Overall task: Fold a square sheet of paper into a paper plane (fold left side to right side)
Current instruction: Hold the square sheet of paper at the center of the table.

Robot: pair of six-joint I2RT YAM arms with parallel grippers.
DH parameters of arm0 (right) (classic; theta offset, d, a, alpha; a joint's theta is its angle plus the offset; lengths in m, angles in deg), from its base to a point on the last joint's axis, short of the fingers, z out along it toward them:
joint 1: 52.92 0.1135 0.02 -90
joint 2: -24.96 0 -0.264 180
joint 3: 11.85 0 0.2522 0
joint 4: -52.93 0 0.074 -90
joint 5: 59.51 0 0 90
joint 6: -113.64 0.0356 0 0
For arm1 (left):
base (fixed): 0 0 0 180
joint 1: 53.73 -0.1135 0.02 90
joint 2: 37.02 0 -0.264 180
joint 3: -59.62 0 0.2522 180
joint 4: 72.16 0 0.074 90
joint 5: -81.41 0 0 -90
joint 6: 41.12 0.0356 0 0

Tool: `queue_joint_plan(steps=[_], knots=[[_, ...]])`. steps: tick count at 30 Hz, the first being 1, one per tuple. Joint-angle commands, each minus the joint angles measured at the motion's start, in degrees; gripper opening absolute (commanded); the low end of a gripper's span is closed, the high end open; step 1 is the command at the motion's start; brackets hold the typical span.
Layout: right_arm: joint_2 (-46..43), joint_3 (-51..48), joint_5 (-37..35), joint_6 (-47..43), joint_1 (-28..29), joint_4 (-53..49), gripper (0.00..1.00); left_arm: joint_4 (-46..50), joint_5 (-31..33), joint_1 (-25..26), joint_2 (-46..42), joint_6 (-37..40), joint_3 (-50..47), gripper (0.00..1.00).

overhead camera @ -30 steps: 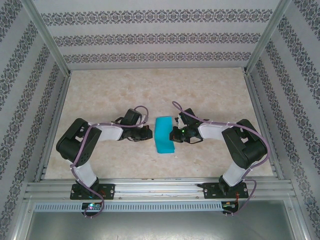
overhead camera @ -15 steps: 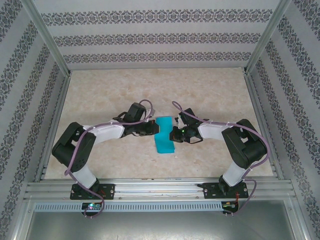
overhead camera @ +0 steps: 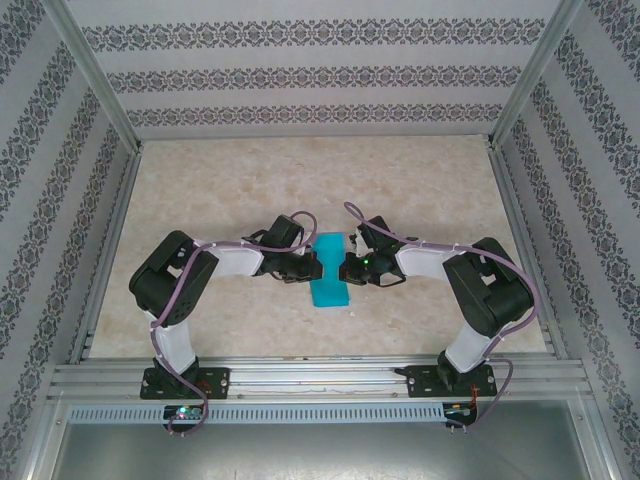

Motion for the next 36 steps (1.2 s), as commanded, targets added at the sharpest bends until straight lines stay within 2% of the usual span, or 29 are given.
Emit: queue_joint_plan(steps=[1, 10, 20, 29, 36], knots=[[3.3, -1.5, -4.8, -0.9, 0.6, -7.1, 0.0, 2.2, 0.7, 0.5, 1.4, -1.0, 0.5, 0.07], [1.5, -0.7, -1.3, -0.2, 0.6, -4.5, 0.0, 3.6, 2.4, 0.5, 2.5, -1.4, 0.2, 0.07], [-2.5, -0.6, 6.1, 4.3, 0.0, 7.3, 0.0, 5.6, 3.1, 0.5, 3.5, -0.7, 1.2, 0.07], [3.0, 3.3, 6.8, 5.0, 0.3, 10.3, 0.0, 5.8, 2.8, 0.5, 3.9, -0.6, 1.5, 0.07], [7.3, 5.4, 4.0, 4.4, 0.5, 8.4, 0.0, 5.9, 2.4, 0.5, 3.8, -0.4, 1.5, 0.07]])
